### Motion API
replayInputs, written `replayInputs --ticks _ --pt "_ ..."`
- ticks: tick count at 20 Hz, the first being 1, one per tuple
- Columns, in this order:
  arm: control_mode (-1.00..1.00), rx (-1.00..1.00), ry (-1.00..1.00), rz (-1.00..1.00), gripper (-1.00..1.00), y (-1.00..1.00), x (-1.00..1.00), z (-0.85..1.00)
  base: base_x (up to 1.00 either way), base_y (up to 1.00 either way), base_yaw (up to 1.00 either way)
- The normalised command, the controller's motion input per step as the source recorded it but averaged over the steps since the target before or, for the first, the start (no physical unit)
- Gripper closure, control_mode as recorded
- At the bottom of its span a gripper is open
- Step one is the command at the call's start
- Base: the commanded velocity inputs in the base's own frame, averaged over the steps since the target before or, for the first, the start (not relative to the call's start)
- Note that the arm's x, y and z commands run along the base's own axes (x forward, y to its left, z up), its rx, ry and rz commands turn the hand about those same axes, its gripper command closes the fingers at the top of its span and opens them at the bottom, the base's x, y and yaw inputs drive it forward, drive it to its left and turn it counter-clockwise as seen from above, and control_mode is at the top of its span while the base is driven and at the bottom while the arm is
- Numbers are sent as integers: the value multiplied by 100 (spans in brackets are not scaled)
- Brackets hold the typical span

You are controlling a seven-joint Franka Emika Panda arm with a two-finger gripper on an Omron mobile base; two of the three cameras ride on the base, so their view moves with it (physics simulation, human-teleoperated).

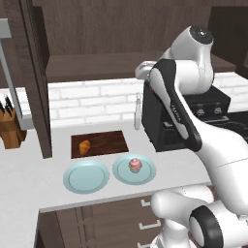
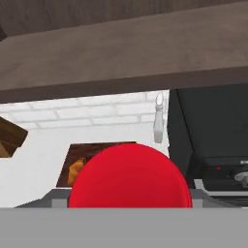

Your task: From the different types of pastries on the counter, select a croissant and place it on the cutting board. Then retrieve a jar of jam from the cabinet and place it alongside the croissant on the cutting board.

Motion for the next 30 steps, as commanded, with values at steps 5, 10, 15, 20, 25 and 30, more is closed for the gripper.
replayInputs --ticks 5,10,15,20,25,30 --pt "-100 7 12 0 100 14 0 -57 0 0 0" --pt "-100 1 9 2 100 34 1 -41 0 0 0" --pt "-100 -3 8 5 100 35 10 -36 0 0 0" --pt "-100 -1 6 4 100 15 15 -31 0 0 0" --pt "-100 0 7 6 100 0 13 -56 0 0 0" --pt "-100 0 5 1 100 0 33 -57 0 0 0"
